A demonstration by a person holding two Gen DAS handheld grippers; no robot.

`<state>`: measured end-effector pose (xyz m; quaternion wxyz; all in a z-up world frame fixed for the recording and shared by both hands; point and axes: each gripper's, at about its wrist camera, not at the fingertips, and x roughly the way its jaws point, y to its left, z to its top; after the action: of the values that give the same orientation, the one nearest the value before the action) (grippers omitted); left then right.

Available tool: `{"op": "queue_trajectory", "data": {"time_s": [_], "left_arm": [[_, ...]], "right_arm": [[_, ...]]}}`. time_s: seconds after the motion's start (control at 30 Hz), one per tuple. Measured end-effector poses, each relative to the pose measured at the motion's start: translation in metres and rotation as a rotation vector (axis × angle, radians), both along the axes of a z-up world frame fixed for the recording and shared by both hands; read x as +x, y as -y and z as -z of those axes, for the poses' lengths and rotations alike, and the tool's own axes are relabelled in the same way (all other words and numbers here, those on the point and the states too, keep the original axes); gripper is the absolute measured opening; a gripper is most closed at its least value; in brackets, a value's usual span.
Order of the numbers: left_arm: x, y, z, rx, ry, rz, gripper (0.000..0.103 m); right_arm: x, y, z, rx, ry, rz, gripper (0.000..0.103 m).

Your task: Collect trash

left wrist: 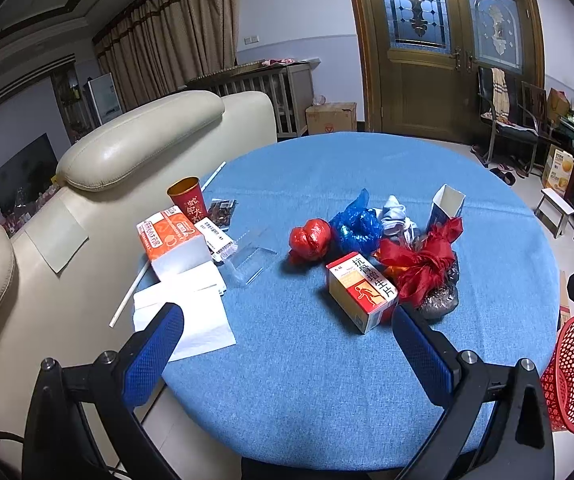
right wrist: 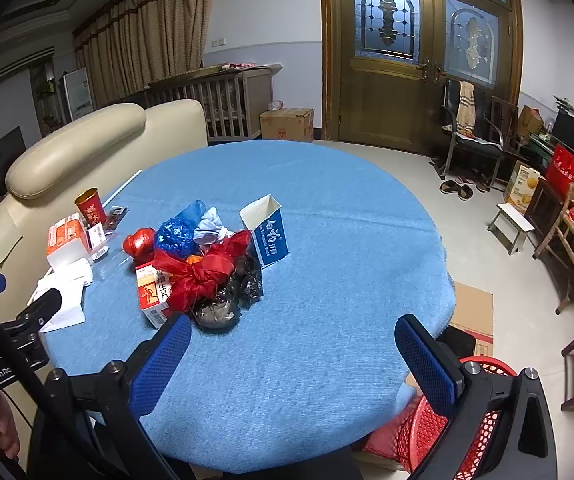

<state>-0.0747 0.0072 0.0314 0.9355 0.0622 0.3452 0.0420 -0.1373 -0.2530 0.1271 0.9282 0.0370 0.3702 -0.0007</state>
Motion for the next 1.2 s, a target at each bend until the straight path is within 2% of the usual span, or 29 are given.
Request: {"op": "queue_trajectory", "data": {"time_s": [0.33, 0.5, 0.67, 0.77, 0.9, 1.07, 1.2], "left_arm": [[0.001, -0.011, 0.007, -0.012, -0.016, -0.011, 0.103], [0.003, -0.041, 0.018, -0.011, -0.03, -0.062, 0.103], [0.01, -0.077, 0.027, -0.025, -0.054, -0.138, 0.103], [0.017, -0.091, 0.029, -0.061, -0.067, -0.158, 0.103], [0.029, -0.104, 0.033, -0.084, -0.088, -0.182, 0.103], [0.041, -0.106, 0.036, -0.115, -0.112, -0.173, 0.103], [0.055, -0.099, 0.033, -0.109, -0.119, -0.157, 0.103]], "right_arm": [[0.002, 0.002, 0.004, 0.032, -0.014, -0.009, 0.103], [0.005, 0.0, 0.007, 0.044, -0.026, -0.023, 0.103], [0.021, -0.006, 0.02, 0.091, -0.067, -0.063, 0.103], [0.036, -0.012, 0.03, 0.118, -0.091, -0.096, 0.103], [0.056, -0.015, 0.047, 0.213, -0.144, -0.144, 0.103], [0.073, -0.022, 0.057, 0.246, -0.16, -0.164, 0.103], [0.09, -0.014, 0.06, 0.291, -0.167, -0.162, 0.103]]}}
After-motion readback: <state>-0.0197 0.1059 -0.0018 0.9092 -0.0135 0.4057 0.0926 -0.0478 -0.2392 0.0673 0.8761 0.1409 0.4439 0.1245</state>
